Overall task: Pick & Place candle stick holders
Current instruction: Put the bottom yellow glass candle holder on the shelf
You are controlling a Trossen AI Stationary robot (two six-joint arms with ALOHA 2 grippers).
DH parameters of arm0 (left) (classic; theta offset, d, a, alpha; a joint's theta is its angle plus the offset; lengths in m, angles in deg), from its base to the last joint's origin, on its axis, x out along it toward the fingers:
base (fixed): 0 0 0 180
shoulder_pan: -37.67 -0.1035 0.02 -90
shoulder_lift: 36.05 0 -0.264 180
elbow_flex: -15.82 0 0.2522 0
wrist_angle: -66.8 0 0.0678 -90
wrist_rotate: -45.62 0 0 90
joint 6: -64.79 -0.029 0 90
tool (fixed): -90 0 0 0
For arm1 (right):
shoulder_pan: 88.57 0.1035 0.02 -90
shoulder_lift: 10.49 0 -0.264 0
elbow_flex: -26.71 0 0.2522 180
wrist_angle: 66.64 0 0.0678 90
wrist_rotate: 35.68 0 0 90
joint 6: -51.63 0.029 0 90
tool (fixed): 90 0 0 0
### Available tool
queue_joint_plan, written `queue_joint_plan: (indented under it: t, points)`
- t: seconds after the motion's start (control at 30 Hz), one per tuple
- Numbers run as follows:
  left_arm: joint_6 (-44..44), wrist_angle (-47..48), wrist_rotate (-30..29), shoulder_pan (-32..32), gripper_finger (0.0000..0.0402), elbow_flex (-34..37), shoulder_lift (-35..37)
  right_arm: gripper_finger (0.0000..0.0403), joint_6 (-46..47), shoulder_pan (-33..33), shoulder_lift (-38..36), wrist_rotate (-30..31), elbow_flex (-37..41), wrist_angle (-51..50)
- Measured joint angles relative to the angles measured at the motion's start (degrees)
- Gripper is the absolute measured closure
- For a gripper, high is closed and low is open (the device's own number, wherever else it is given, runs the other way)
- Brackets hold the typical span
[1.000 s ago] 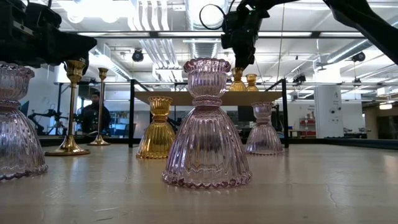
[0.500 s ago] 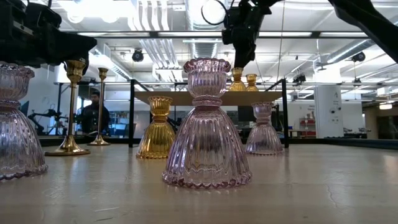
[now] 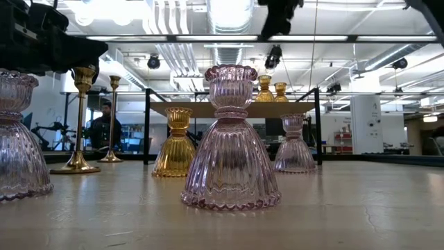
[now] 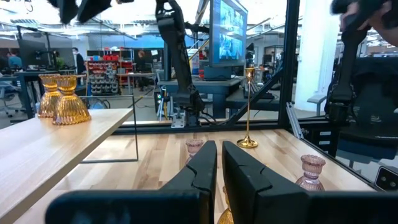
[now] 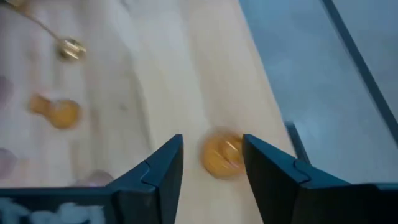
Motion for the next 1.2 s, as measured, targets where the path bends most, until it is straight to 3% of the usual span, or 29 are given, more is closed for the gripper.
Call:
queue_joint_plan:
  t: [0.3,0.47,0.6,0.77,1.03,1.2]
  points:
    - [0.0,0.0,0.0,0.0,0.0371,0.0,0.0,0.0320,5.2,10.5,-3.2,-1.7,0.6,5.7]
    - [0.0,0.0,0.0,0.0,0.0371,0.0,0.0,0.0360,8.8,17.0,-3.4,4.7,5.9,10.4]
    - [0.0,0.0,0.0,0.0,0.0371,0.0,0.0,0.0389,11.3,20.5,-5.8,9.2,15.9,19.5]
    - [0.0,0.0,0.0,0.0,0.0371,0.0,0.0,0.0394,14.4,22.7,-12.4,13.2,35.2,38.9]
    - [0.0,0.0,0.0,0.0,0.0371,0.0,0.0,0.0394,13.7,22.9,-23.2,14.7,63.6,80.5]
    - [0.0,0.0,0.0,0.0,0.0371,0.0,0.0,0.0394,11.4,22.2,-23.4,14.8,73.0,85.8]
